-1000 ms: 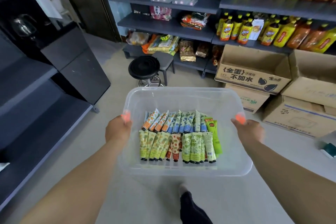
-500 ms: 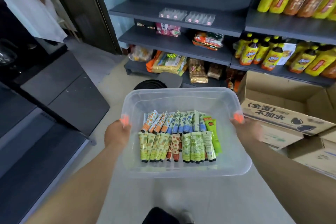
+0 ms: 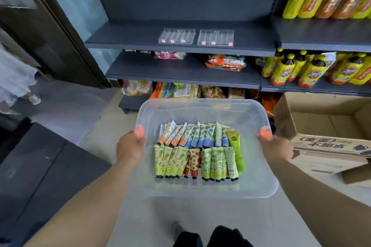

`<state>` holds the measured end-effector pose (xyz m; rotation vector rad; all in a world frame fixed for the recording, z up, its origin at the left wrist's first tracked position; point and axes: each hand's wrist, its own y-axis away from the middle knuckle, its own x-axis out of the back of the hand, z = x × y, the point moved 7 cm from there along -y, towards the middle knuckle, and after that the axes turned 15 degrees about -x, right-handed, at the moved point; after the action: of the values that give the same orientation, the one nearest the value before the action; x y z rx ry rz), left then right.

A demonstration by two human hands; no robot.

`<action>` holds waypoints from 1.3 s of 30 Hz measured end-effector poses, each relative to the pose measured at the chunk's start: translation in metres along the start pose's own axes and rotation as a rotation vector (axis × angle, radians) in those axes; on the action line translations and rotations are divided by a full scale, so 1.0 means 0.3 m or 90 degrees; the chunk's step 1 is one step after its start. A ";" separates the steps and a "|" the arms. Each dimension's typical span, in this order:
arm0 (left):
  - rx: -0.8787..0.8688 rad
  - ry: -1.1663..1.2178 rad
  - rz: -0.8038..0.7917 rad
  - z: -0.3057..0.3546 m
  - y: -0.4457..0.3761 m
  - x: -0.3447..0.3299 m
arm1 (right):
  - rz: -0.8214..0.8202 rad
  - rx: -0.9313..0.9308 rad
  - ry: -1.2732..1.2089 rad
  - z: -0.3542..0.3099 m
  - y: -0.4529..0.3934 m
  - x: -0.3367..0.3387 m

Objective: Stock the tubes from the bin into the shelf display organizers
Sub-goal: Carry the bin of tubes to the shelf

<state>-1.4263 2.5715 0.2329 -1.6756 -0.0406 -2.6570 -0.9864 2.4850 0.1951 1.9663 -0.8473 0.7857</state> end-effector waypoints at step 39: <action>-0.089 -0.079 -0.174 -0.355 -1.710 -0.724 | 0.087 -0.128 0.039 -0.890 -0.769 -0.977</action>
<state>-1.4359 3.0791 -0.0203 -2.0117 -0.0925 -2.7993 -1.0286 2.8922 -0.0116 1.7144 -0.9920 0.8024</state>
